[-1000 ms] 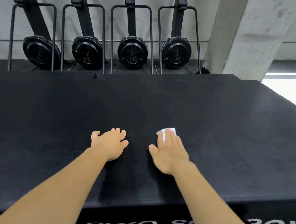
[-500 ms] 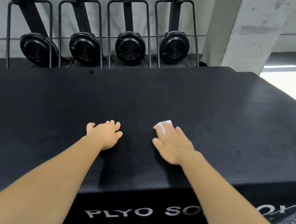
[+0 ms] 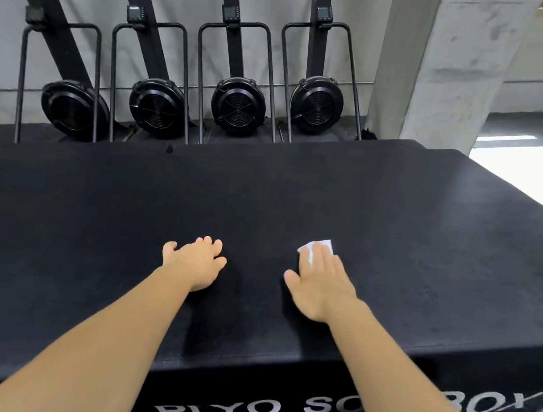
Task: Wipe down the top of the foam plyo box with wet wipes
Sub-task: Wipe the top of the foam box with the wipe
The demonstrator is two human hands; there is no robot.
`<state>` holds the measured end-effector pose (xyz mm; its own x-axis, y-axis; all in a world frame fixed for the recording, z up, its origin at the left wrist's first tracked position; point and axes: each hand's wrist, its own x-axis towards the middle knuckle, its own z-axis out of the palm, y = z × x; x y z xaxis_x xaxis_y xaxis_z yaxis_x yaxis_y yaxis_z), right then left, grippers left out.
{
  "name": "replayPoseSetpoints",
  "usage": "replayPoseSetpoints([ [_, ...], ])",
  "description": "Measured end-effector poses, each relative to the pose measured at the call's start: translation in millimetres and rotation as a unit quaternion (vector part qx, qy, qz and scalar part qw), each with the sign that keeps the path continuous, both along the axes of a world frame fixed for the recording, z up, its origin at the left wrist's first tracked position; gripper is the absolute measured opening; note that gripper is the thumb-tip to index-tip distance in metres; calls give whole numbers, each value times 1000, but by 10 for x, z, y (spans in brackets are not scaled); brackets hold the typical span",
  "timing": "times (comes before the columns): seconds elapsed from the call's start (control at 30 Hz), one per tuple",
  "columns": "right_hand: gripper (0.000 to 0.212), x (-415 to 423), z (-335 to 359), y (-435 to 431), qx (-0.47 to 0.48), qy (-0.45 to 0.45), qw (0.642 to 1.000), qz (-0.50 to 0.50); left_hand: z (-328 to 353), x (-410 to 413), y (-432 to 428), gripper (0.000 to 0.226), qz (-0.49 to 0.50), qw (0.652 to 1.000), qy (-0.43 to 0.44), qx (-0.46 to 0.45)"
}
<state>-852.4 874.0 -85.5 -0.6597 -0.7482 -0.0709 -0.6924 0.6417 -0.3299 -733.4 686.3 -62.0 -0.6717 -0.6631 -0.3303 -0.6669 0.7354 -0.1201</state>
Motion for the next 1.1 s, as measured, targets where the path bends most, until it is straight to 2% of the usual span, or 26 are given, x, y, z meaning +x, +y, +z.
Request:
replayPoseSetpoints([
  [0.13, 54, 484, 4, -118, -33, 3, 998, 46, -6, 19, 51, 49, -40, 998, -25, -45],
  [0.23, 57, 813, 20, -194, -21, -6, 995, 100, -8, 48, 95, 43, -79, 992, -36, -94],
  [0.33, 63, 919, 22, -210, 31, -2, 985, 168, 7, 106, 157, 39, -72, 993, -13, -90],
  [0.4, 56, 806, 27, -158, 9, 25, 982, 189, -5, 143, 197, 38, -56, 995, 24, -77],
  [0.47, 46, 628, 41, -60, -25, 27, 983, 180, 13, 200, 250, 43, -23, 996, 72, -49],
  [0.57, 40, 286, 64, 127, -24, 13, 992, 123, 11, 272, 296, 42, -22, 993, 105, -45],
  [0.7, 44, -230, 86, 415, 22, -12, 1000, 15, 7, 309, 344, 46, -33, 995, 78, -47],
  [0.8, 49, -445, 72, 518, 62, -28, 997, -19, -23, 309, 364, 48, -42, 996, 61, -55],
  [0.93, 55, -283, 77, 428, 57, -37, 997, -43, -37, 307, 337, 49, -40, 996, 57, -49],
  [1.1, 54, 262, 48, 238, 11, -5, 1000, 6, -38, 302, 321, 49, -45, 996, 62, -49],
])
